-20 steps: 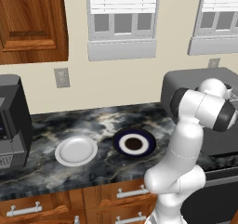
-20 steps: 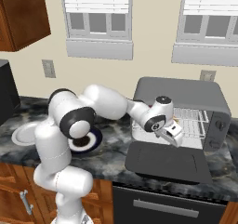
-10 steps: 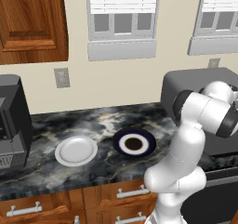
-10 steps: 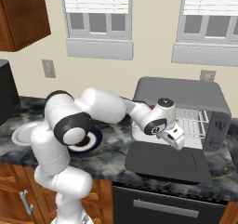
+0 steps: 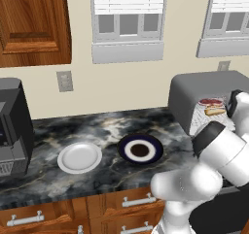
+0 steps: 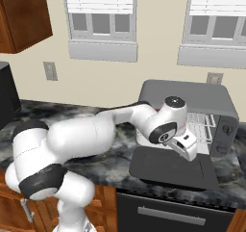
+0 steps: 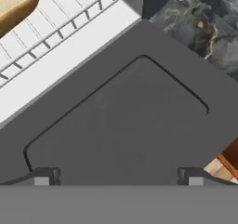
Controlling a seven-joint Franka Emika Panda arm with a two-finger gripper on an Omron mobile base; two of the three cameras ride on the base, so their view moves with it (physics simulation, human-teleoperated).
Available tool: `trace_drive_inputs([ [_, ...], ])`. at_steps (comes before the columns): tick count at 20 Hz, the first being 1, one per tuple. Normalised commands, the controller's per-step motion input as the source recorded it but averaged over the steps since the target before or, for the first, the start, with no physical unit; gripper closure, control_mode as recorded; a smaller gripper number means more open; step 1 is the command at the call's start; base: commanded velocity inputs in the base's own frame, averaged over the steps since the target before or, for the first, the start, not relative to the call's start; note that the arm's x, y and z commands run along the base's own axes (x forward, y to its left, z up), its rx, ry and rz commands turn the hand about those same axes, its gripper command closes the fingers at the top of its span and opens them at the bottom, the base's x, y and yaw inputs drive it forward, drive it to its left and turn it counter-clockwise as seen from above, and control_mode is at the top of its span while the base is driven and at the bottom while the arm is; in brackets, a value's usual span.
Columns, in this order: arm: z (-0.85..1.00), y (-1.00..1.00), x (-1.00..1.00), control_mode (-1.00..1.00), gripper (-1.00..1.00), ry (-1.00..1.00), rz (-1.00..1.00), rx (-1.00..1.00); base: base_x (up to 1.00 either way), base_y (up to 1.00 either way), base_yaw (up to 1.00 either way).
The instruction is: Open the toaster oven door. Place the hotdog bun on the bottom rack in the toaster oven and place the steak on the top rack.
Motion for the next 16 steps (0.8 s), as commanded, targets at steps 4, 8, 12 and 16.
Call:
trace_drive_inputs([
  [4,0.9,0.12,-1.0,-1.0,-1.0,0.0,0.01,0.0,0.0,0.0,0.0],
  [8,0.77,0.32,-0.97,-1.0,-1.0,0.0,0.0,0.0,0.0,0.0,0.0],
  [12,0.47,0.75,-0.72,-1.0,-1.0,0.0,0.01,-0.06,0.0,0.0,0.0],
  [16,0.34,0.99,-0.3,-1.0,-1.0,0.0,0.03,-0.1,0.0,0.0,0.0],
])
